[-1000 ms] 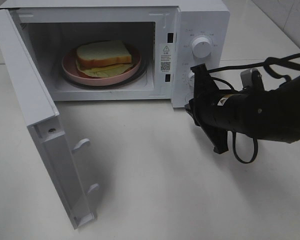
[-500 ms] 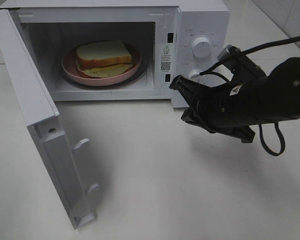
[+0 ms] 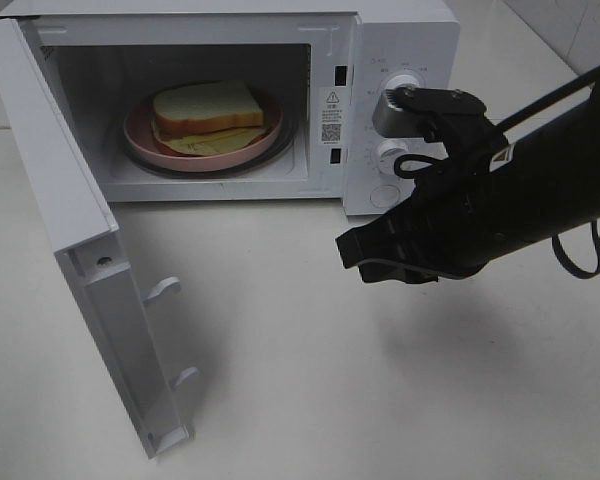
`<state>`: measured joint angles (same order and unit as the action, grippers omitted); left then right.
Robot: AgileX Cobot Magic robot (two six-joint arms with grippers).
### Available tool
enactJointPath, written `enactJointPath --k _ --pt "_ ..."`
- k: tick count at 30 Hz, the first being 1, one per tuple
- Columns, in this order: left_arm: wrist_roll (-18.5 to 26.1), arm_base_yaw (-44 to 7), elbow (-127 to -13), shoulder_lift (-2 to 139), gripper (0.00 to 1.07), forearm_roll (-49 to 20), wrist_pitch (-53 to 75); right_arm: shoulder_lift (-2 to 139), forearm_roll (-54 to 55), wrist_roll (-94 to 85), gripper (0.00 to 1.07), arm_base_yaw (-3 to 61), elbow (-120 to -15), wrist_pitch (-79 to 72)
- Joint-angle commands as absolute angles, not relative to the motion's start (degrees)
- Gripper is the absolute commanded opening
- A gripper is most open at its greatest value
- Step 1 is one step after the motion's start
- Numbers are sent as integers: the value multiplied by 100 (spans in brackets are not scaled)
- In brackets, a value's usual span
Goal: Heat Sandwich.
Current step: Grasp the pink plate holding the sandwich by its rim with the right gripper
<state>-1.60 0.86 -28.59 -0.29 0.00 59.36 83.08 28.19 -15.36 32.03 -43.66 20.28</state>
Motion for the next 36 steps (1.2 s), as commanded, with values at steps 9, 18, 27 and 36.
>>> enactJointPath --k 9,18,27,36 --pt "-155 57 -2842 -143 101 -34 5896 8268 1060 -2172 18 3191 -5076 3575" --pt "-155 57 -2842 -143 101 -34 5896 8268 607 -3684 22 3191 -5231 4406" --pt "-155 57 -2842 -143 101 -34 5896 8268 607 -5323 40 3191 -5231 4704" --pt "-155 57 -2842 -143 101 -34 5896 8268 464 -5850 77 3191 -5231 4589"
